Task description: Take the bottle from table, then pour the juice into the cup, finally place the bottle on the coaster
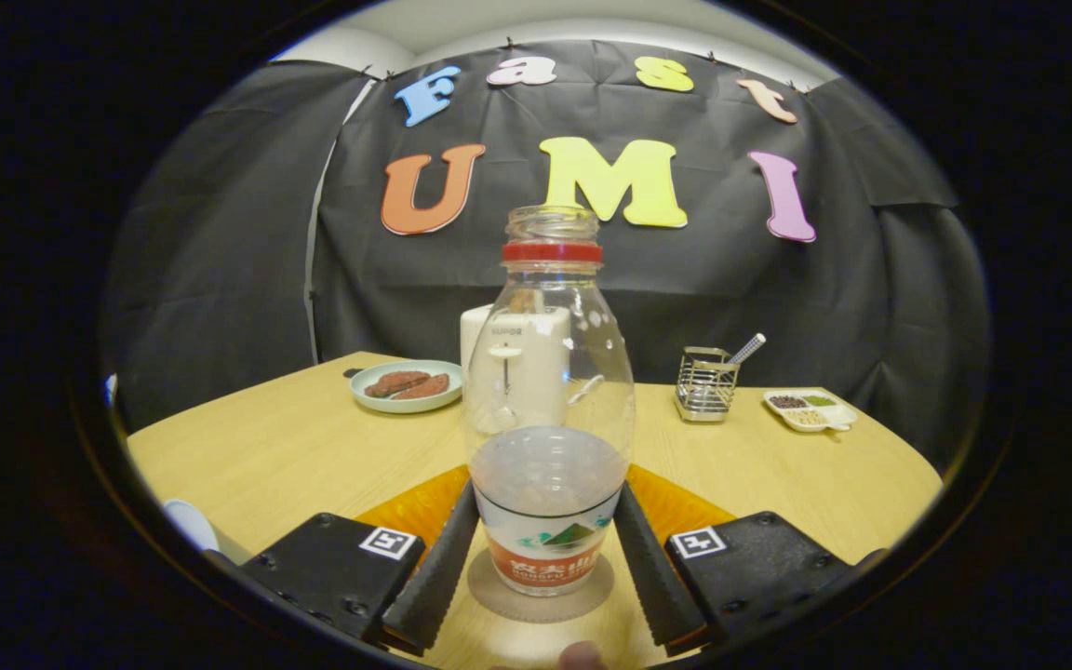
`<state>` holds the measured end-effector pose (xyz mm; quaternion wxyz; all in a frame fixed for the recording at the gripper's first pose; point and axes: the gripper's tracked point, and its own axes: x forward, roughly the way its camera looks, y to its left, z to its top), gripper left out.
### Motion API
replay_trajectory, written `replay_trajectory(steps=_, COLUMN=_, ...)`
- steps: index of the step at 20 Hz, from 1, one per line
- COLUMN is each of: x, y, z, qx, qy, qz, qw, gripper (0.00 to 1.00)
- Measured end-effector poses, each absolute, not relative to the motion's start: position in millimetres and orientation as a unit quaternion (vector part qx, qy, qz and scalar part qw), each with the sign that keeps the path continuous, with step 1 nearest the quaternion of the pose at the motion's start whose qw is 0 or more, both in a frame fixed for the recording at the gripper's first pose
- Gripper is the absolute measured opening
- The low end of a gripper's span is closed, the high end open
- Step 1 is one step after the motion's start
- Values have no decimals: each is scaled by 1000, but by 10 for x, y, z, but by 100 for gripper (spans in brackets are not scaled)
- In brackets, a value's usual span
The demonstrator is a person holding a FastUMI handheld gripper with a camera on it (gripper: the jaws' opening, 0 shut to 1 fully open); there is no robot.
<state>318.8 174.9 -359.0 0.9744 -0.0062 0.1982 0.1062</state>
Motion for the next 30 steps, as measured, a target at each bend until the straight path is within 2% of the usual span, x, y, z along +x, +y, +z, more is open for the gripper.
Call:
replay_trajectory(steps=6, x=3134, y=1700, z=-3421, qx=10, qy=192, qz=97, qw=977, gripper=100)
replay_trajectory(steps=11, x=2851, y=1643, z=-2933, qx=30, qy=164, qz=96, qw=981, gripper=100)
replay_trajectory(steps=20, x=1929, y=1097, z=-1046, qx=21, qy=34, qz=31, qw=999, gripper=100)
replay_trajectory(steps=23, x=1573, y=994, z=-631, qx=11, qy=17, qz=19, qw=1000, gripper=100)
replay_trajectory(steps=30, x=785, y=995, z=-483, qx=-16, qy=21, qz=14, qw=1000, gripper=100)
